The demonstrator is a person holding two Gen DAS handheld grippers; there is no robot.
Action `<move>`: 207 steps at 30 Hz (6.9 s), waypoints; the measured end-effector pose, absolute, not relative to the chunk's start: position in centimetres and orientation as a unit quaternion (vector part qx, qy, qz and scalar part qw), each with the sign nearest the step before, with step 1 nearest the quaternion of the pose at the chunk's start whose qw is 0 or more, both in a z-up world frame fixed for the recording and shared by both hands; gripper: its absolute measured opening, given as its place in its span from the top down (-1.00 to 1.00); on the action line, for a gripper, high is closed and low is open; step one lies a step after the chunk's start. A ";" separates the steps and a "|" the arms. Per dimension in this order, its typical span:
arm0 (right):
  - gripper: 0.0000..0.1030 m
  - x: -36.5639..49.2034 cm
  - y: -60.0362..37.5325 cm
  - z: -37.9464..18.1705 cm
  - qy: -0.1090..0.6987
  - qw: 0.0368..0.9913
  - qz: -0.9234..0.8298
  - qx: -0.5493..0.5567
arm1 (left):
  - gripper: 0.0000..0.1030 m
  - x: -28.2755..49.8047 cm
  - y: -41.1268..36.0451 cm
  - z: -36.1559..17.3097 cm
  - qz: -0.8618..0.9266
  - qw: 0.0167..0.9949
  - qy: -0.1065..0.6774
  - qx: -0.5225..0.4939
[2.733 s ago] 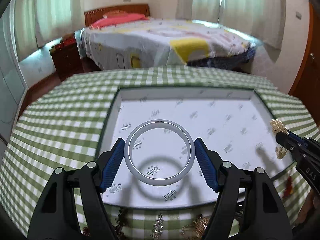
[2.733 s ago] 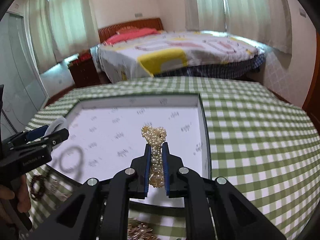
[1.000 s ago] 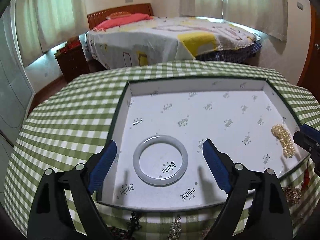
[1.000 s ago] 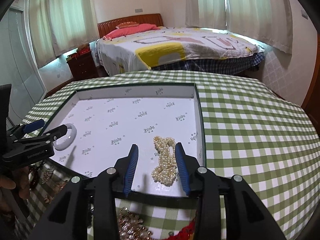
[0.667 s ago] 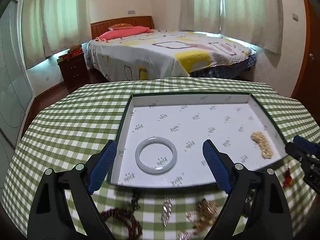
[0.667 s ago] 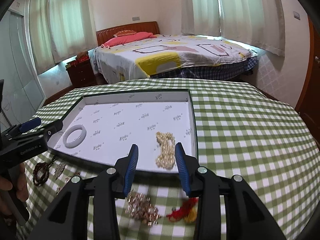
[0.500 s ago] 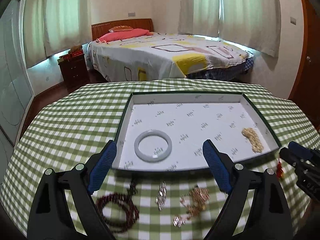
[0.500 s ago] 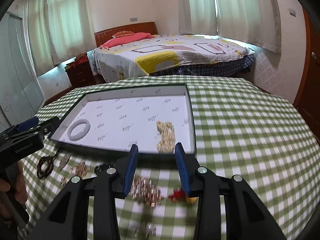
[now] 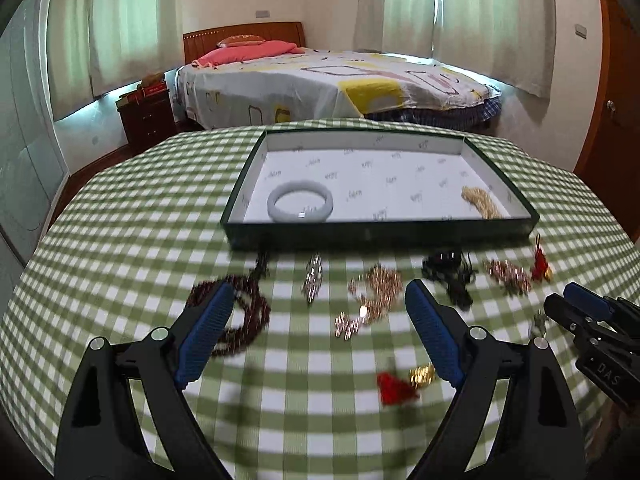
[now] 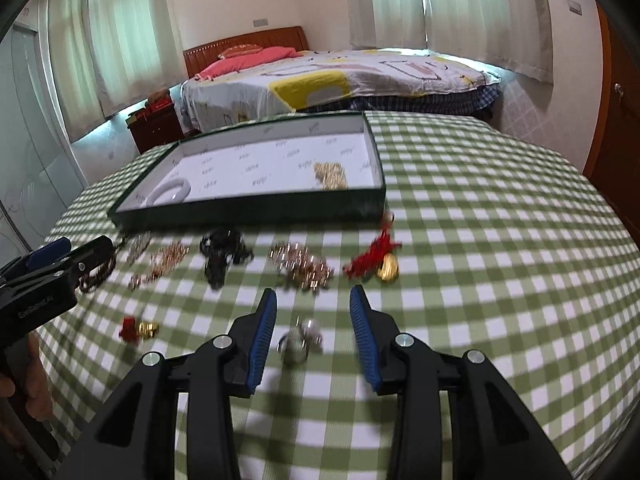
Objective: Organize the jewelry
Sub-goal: 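Withdraw both open tools from the tray back over the table, then grasp silver pearl ring with right tool while left tool grasps red charm, then lift ring with right tool while left tool carries red charm to tray, then open right tool dropping ring in tray while left tool releases red charm, then withdraw both open tools from the tray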
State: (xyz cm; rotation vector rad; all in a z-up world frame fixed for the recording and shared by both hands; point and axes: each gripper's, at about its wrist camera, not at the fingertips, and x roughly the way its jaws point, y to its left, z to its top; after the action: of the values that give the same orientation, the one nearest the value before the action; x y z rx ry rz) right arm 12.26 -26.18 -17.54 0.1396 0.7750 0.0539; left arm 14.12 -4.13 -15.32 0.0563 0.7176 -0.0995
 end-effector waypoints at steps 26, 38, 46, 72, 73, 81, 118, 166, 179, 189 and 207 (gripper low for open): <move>0.53 12.1 -25.0 -19.5 0.390 0.918 0.010 0.065 | -0.66 11.8 -2.7 -17.0 -0.034 0.929 0.368 0.013; 0.69 11.2 -25.4 -19.2 0.384 0.921 0.016 0.066 | -0.65 11.4 -3.9 -17.5 -0.056 0.925 0.375 0.020; 0.69 10.8 -26.0 -18.8 0.377 0.923 0.019 0.073 | -0.45 11.4 -5.1 -18.0 -0.076 0.918 0.388 0.028; 0.69 10.6 -26.3 -18.7 0.375 0.922 0.034 0.085 | 0.70 11.4 -6.6 -19.0 -0.160 0.899 0.408 0.000; 0.69 10.6 -26.3 -18.7 0.376 0.922 0.034 0.084 | 0.71 11.4 -6.6 -19.0 -0.161 0.899 0.408 0.001; 0.69 10.5 -26.0 -18.6 0.372 0.924 0.037 0.080 | 0.76 10.9 -6.3 -18.4 -0.160 0.903 0.398 -0.004; 0.69 21.1 -22.9 -10.6 0.277 0.955 0.094 0.046 | 0.76 22.7 -8.5 -8.6 -0.162 0.951 0.265 -0.004; 0.31 27.2 -23.3 -17.3 0.397 0.912 0.097 0.032 | -0.11 28.6 -8.2 -16.6 -0.149 0.915 0.375 -0.007; 0.23 22.3 -23.9 -13.5 0.354 0.930 0.091 0.045 | -0.34 23.6 -6.1 -12.1 -0.128 0.940 0.317 -0.008; 0.23 18.7 -24.3 -14.0 0.356 0.930 0.077 0.051 | -0.38 18.9 -3.7 -12.3 -0.103 0.944 0.313 -0.007; 0.23 13.8 -24.2 -17.4 0.386 0.918 0.077 0.053 | -0.38 13.5 2.0 -17.0 -0.040 0.927 0.372 -0.017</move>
State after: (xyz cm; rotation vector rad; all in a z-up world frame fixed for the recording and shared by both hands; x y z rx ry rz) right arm 13.81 -24.25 -17.35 0.1097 0.7931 0.1586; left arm 13.53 1.98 -17.02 -0.0351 0.7626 -0.0815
